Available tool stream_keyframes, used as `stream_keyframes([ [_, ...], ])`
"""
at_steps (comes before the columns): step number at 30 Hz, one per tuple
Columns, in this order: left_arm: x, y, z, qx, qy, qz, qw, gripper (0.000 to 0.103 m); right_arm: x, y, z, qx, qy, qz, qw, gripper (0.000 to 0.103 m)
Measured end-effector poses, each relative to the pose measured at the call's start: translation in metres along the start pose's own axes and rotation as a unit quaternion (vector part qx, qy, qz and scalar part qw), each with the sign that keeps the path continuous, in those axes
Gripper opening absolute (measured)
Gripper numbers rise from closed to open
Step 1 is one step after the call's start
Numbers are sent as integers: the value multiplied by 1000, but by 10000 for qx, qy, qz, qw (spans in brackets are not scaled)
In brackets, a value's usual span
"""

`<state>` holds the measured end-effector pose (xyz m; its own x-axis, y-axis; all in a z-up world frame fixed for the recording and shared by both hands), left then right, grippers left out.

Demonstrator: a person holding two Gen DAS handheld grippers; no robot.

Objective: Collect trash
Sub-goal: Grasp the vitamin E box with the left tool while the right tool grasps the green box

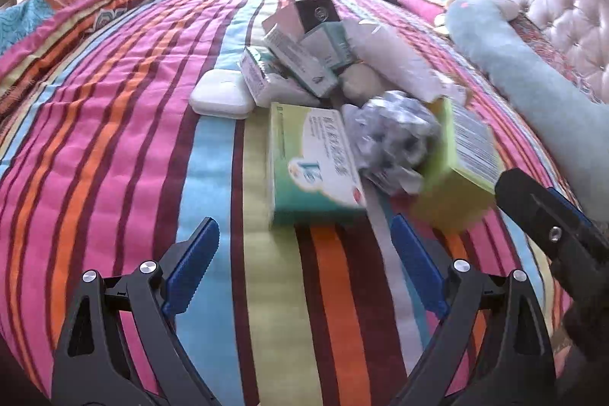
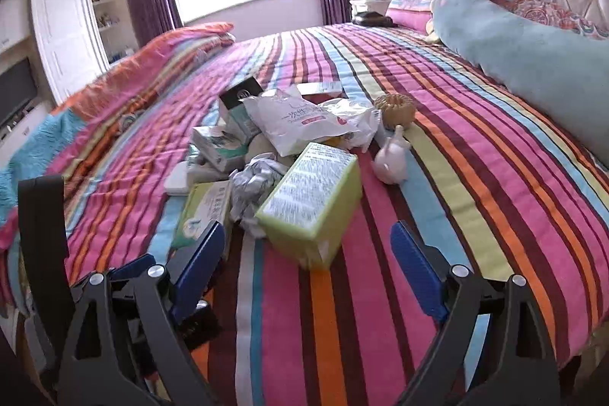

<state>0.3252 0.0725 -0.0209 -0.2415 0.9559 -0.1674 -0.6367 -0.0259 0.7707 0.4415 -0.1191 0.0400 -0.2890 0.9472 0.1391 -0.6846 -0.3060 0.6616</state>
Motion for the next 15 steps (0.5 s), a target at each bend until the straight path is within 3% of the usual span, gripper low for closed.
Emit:
stream_keyframes([
  [7, 3, -21, 14, 70, -89, 223, 9997, 89, -5, -34, -1, 354, 43, -215, 9991, 84],
  [15, 17, -28, 23, 36, -209, 377, 9991, 89, -31, -23, -6, 322, 184, -23, 9993, 84],
])
Point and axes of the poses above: each gripper's, at about its wrist camera, not at the fingertips, and y roughly against the way its jaws point, x to its left, z to its top, the point moved 7 cm from there along -y, roughly the way its jaws point, and after that the axes turned 2 degrees about x, right-handed, at the moved point
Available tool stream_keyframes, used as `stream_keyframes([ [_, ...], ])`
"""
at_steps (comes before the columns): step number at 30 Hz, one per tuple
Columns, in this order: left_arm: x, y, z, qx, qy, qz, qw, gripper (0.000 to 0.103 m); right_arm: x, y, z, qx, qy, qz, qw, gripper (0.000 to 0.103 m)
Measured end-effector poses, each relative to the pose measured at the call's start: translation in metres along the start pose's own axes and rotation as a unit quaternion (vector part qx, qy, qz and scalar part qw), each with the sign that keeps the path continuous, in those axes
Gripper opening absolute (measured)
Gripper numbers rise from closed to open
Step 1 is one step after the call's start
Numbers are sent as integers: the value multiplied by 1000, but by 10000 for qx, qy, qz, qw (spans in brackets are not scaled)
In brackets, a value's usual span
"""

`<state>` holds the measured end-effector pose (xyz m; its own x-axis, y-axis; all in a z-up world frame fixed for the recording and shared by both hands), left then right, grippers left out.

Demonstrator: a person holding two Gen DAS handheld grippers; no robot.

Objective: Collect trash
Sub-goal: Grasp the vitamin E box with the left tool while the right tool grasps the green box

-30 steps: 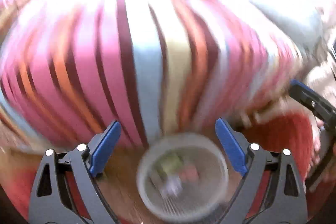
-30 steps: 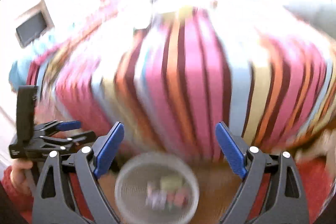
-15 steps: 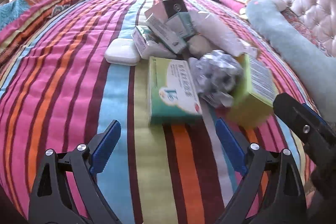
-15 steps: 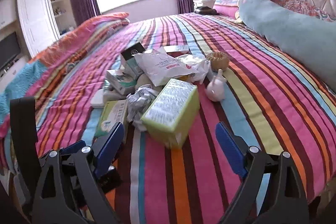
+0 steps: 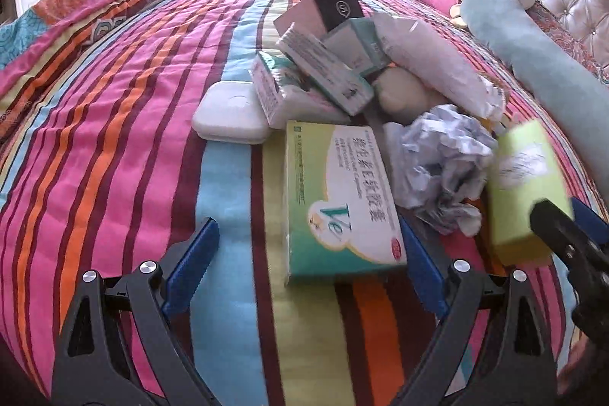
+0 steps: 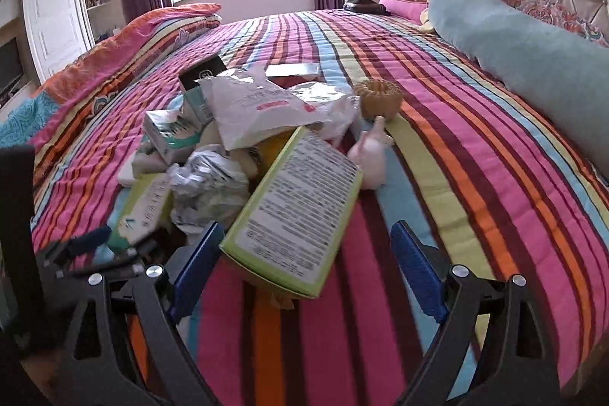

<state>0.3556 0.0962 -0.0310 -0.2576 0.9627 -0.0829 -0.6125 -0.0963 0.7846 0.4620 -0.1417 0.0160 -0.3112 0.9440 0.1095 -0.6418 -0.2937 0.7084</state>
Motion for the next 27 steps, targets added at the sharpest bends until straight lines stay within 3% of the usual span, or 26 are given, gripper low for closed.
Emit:
stream_keyframes([
  [6, -1, -18, 14, 174, -182, 383, 9989, 89, 7, -33, -4, 360, -256, 211, 9988, 81],
  [7, 0, -20, 15, 203, -186, 398, 9988, 88, 7, -37, -5, 401, -321, 329, 9981, 75],
  [8, 0, -20, 16, 194, -187, 391, 9989, 85, 7, -38, -7, 414, -379, 357, 9978, 55],
  [10, 5, -13, 17, 91, -227, 382, 9990, 52, 2, -24, -8, 250, -510, 495, 9972, 53],
  [11, 7, -11, 16, 60, -236, 347, 9991, 52, 1, -18, -10, 238, -540, 629, 9963, 53],
  [17, 24, 17, -10, -128, 17, -229, 9997, 52, -13, 34, -41, 24, -518, 1229, 9911, 51],
  [21, 28, 54, -43, -305, 216, -738, 9966, 52, -21, 72, -65, -77, -816, 1951, 9774, 51],
  [27, 23, 139, -122, -482, 74, -1497, 9875, 52, -18, 153, -113, -161, -498, 2587, 9645, 51],
])
Point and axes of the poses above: each gripper's, at about its wrist camera, not at the fingertips, and y roughly against the way its jaws point, x to its left, z to its top, the point moved 7 cm from there along -y, roughly the way its jaws point, and after that the axes turned 2 degrees about x, right-handed, at the moved point
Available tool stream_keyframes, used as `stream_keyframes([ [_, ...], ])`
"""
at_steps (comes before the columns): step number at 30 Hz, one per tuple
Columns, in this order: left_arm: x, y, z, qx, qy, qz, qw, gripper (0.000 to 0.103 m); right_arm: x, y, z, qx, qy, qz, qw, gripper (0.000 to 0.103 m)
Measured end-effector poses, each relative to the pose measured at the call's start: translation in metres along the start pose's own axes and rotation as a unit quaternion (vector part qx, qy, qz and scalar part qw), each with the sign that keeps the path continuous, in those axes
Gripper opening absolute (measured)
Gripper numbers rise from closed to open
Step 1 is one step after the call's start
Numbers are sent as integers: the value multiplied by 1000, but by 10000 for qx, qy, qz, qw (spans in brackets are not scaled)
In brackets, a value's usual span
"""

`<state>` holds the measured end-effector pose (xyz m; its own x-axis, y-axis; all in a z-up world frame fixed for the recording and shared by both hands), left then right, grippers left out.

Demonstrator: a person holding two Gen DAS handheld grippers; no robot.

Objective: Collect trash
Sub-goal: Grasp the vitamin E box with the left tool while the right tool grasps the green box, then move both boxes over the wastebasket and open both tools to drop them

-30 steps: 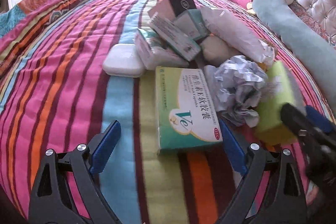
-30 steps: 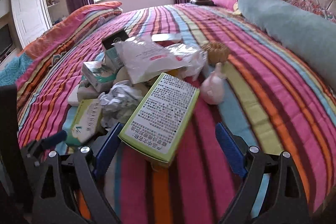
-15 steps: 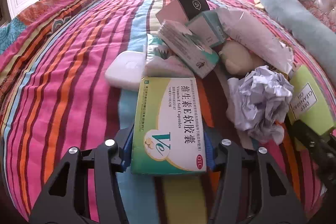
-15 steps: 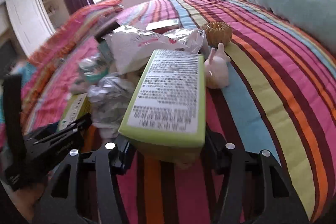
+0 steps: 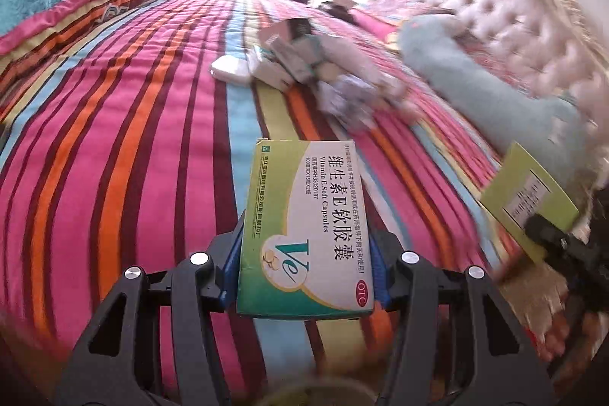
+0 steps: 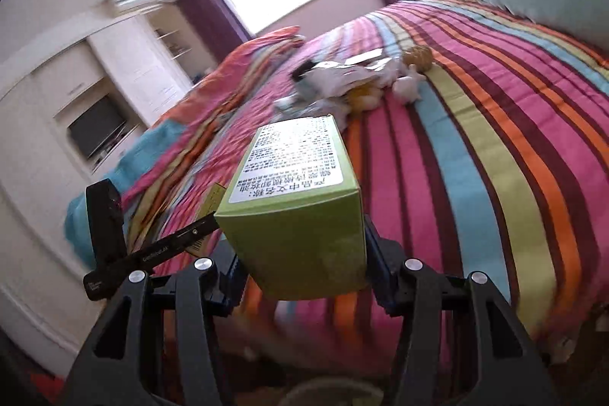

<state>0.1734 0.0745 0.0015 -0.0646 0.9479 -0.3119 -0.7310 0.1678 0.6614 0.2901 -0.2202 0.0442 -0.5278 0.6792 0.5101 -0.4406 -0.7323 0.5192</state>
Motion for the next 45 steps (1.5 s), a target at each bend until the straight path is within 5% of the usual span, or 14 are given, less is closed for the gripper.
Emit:
stream_keyframes([
  [4, -22, 50, -73, 393, -184, -439, 9981, 52, 11, 23, -62, 644, -53, 218, 9977, 51],
  [8, -33, 61, -156, 1219, -214, -593, 9905, 52, 6, 20, -133, 1423, -267, -40, 9895, 51],
  [12, -33, 25, -240, 2195, -209, -491, 9741, 52, -18, -11, -202, 2249, -630, -355, 9717, 51],
  [17, -14, -34, -296, 3164, -112, -141, 9485, 52, -31, -49, -252, 3072, -559, -674, 9476, 51],
  [22, -6, -54, -316, 3493, -21, -48, 9370, 52, -29, -58, -260, 3257, -330, -893, 9407, 51],
  [27, -2, -59, -319, 3543, 66, 8, 9351, 53, -20, -61, -262, 3293, -226, -957, 9391, 51],
  [28, 0, -57, -323, 3578, 81, 26, 9337, 61, -22, -61, -264, 3308, -233, -968, 9384, 54],
  [30, 4, -57, -327, 3639, 62, 132, 9313, 83, -29, -58, -270, 3366, -247, -1134, 9345, 79],
  [31, 5, -58, -329, 3652, 27, 234, 9307, 85, -38, -56, -275, 3371, -257, -1215, 9332, 83],
  [41, 11, -59, -330, 3648, 120, 283, 9306, 89, -54, -47, -272, 3292, -189, -1829, 9262, 83],
  [45, 8, -56, -326, 3541, 106, 268, 9348, 89, -50, -36, -257, 2942, 87, -2135, 9316, 83],
])
Point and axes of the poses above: each gripper's, at about its wrist camera, not at the fingertips, and y roughly against the way its jaws point, x to its left, z to its top, the point moved 7 cm from there along -y, roughly the way its jaws point, and after that the axes turned 2 degrees about x, right-handed, at the moved point
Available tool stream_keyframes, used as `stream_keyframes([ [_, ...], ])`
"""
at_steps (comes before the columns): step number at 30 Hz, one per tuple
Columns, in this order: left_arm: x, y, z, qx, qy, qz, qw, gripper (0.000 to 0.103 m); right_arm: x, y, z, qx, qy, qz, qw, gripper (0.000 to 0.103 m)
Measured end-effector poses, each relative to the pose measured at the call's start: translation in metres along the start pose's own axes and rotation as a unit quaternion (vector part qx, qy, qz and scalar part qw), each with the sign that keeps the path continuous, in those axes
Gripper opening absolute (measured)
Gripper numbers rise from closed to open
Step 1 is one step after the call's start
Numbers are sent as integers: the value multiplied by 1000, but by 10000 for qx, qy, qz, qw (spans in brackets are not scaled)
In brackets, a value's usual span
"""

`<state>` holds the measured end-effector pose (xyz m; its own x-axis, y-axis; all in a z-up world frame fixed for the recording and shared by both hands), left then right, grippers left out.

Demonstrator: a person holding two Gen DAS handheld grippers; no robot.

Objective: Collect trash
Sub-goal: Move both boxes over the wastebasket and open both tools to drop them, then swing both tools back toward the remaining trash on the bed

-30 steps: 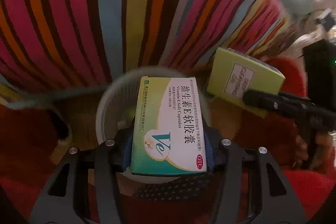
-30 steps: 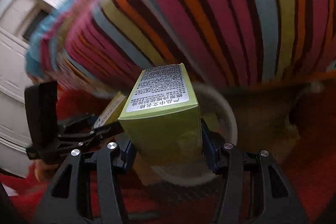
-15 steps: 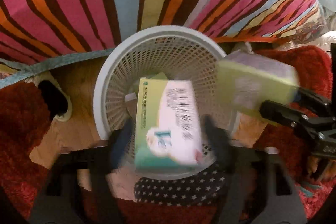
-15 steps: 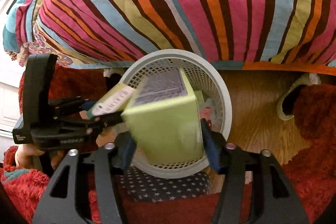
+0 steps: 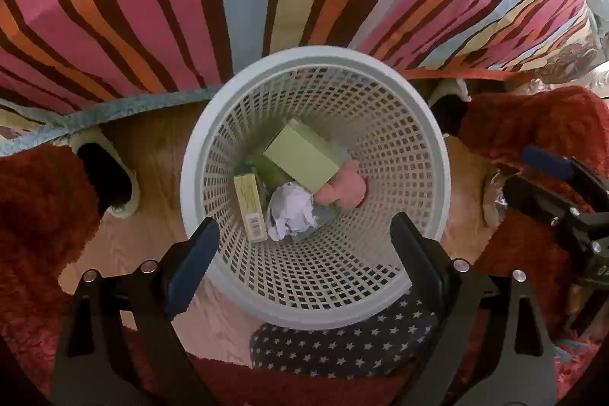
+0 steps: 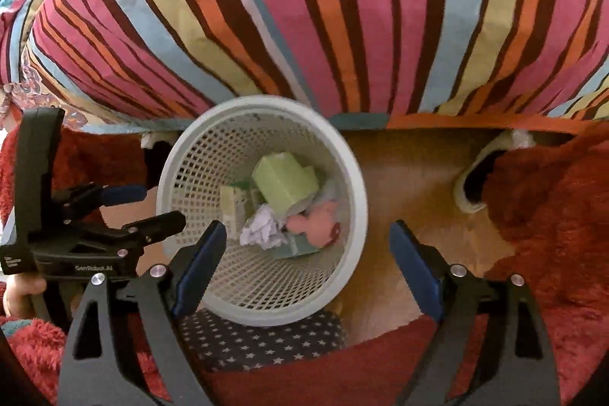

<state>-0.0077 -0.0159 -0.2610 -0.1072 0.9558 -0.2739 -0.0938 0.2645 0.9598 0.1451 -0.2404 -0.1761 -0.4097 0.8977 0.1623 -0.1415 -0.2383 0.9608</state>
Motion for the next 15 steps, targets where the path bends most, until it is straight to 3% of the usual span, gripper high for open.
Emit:
stream_keyframes([
  [6, 0, 36, 8, -584, 23, -3, 9983, 89, -2, 55, 23, -1206, 163, -254, 9922, 83],
  [11, -4, 121, 31, -1448, -95, -123, 9893, 89, -24, 122, 67, -2310, -200, 202, 9725, 83],
  [13, -4, 155, 48, -1837, -244, 101, 9826, 89, -32, 139, 89, -2592, -321, 274, 9649, 83],
  [15, 0, 187, 76, -2204, -390, 510, 9733, 89, -41, 157, 121, -2898, -258, 76, 9567, 83],
])
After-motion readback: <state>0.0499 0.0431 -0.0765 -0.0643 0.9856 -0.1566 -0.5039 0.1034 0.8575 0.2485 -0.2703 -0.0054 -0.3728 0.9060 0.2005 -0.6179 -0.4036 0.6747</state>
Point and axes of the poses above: each gripper's, at about its wrist camera, not at the fingertips, and y roughly against the way its jaws point, x to its left, z to its top, the point moved 7 cm from there along -y, roughly the way its jaws point, and after that the axes turned 2 degrees about x, right-handed, at the moved point
